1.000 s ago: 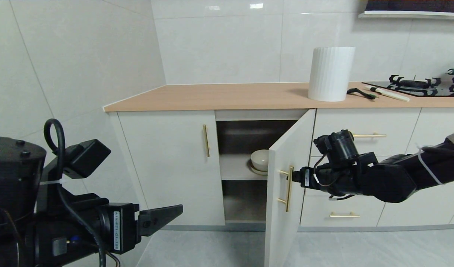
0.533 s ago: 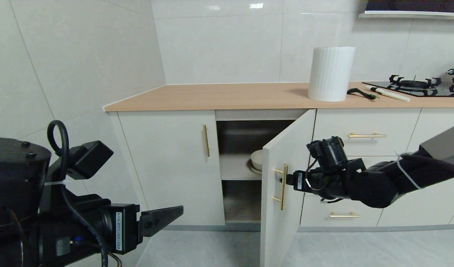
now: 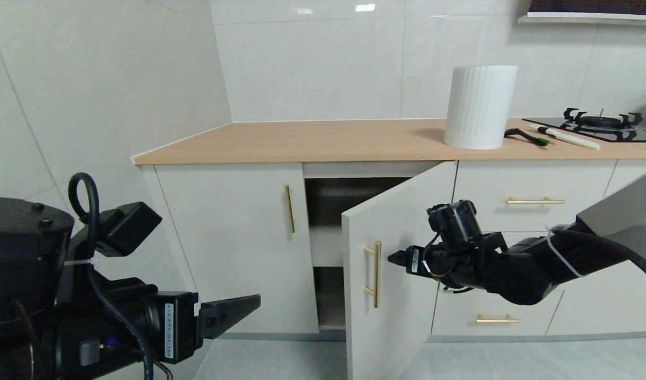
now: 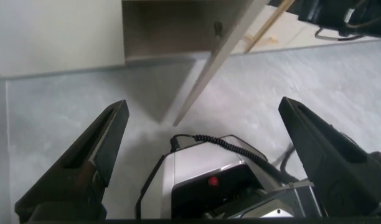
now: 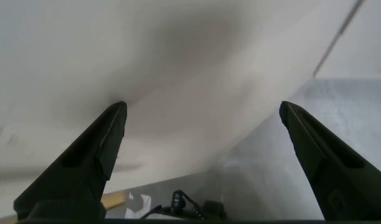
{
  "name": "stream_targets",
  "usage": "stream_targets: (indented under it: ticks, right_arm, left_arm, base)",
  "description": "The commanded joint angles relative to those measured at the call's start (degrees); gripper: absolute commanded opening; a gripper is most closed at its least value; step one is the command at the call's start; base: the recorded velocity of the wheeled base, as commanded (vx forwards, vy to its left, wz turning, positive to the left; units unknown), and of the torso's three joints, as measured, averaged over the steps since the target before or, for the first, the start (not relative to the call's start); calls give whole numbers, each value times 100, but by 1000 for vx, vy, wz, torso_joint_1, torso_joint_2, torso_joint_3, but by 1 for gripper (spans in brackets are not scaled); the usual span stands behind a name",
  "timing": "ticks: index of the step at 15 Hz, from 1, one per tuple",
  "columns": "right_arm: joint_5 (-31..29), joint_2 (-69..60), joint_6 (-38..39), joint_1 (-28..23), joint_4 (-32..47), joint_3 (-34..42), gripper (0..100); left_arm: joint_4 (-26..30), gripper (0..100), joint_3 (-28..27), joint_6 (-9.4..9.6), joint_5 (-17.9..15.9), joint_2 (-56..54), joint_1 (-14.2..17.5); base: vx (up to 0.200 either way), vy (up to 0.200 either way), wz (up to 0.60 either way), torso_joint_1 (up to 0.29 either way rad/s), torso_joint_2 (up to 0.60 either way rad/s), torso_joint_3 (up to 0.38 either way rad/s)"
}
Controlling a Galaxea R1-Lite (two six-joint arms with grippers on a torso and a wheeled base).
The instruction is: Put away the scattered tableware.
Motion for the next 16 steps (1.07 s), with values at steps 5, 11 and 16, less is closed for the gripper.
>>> stream_targets:
  ticks: [5, 11, 16]
  right_arm:
    - [-215, 292, 873, 235, 5, -605, 100]
    - [-821, 942, 1778, 173, 58, -1624, 100]
    - [-1032, 1294, 1998, -126, 58, -2011, 100]
  left_arm:
    - [-18, 100, -18, -12, 21, -16, 1]
    - [-27, 100, -36, -21, 91, -7, 10]
    - [-27, 100, -36, -29, 91, 11, 10]
  base:
    - [160, 0, 0, 2, 4, 2]
    - [0, 0, 0, 0, 0, 0]
    - [0, 0, 0, 0, 0, 0]
